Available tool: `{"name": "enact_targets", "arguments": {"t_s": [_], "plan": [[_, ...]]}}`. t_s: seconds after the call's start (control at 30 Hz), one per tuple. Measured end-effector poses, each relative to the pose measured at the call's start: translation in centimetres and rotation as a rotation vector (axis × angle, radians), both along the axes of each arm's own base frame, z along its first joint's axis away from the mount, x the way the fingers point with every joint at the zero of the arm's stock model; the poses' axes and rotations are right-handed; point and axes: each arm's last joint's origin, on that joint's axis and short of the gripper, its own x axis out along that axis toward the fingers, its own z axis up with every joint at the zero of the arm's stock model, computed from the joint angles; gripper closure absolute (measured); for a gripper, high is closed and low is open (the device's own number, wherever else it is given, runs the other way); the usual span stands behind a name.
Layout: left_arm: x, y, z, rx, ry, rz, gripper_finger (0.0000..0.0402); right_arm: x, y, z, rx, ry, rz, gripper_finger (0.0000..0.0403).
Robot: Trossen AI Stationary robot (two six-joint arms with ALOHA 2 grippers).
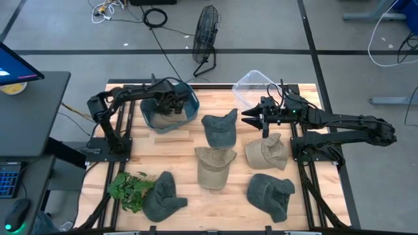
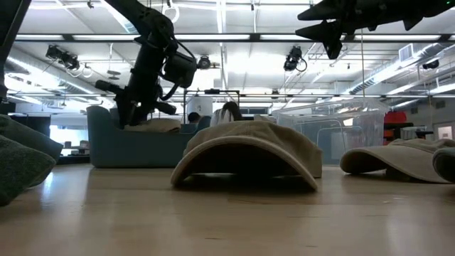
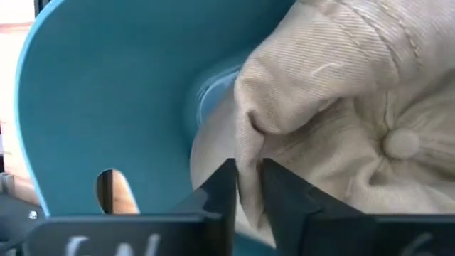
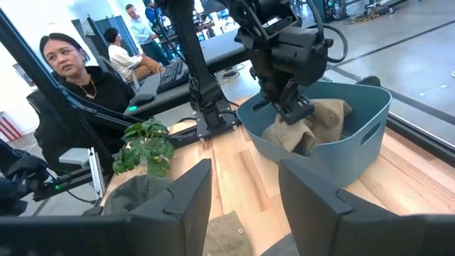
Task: Pick & Place hat
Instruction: Put the left brown cap into the blue bin
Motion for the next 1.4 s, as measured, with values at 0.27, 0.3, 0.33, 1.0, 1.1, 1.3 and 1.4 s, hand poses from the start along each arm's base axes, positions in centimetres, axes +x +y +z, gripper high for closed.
{"name": "enact_targets", "arguments": {"t_s": [0.27,0.3,0.33,1.0,1.1,1.3,1.4], "plan": [[0.3,-0.9,2.6,-0.074,0.067,-0.125,0.026,0.0,0.0,0.0,0.007,0.0,-0.001,0.0234],[0.5,-1.1,3.2,-0.059,0.072,-0.144,0.0259,0.0,0.0,0.0,0.007,0.0,-0.001,0.0234],[0.9,-1.3,3.8,-0.035,0.063,-0.161,0.0259,0.0,0.0,0.0,0.007,0.0,-0.001,0.0234],[6.1,-5.3,2.7,-0.008,-0.216,-0.527,0.0398,0.0,0.0,-0.1,0.035,0.004,-0.006,0.0234],[5.9,-4.8,1.7,0.003,-0.23,-0.511,0.0398,0.0,0.0,-0.1,0.035,0.004,-0.005,0.0234],[5.2,-3.2,1.1,0.028,-0.222,-0.461,0.0398,0.0,0.0,-0.2,0.038,0.015,-0.006,0.0234],[5.0,-2.6,1.1,0.032,-0.217,-0.444,0.0398,-0.1,0.0,-0.3,0.042,0.033,-0.006,0.0234]]}}
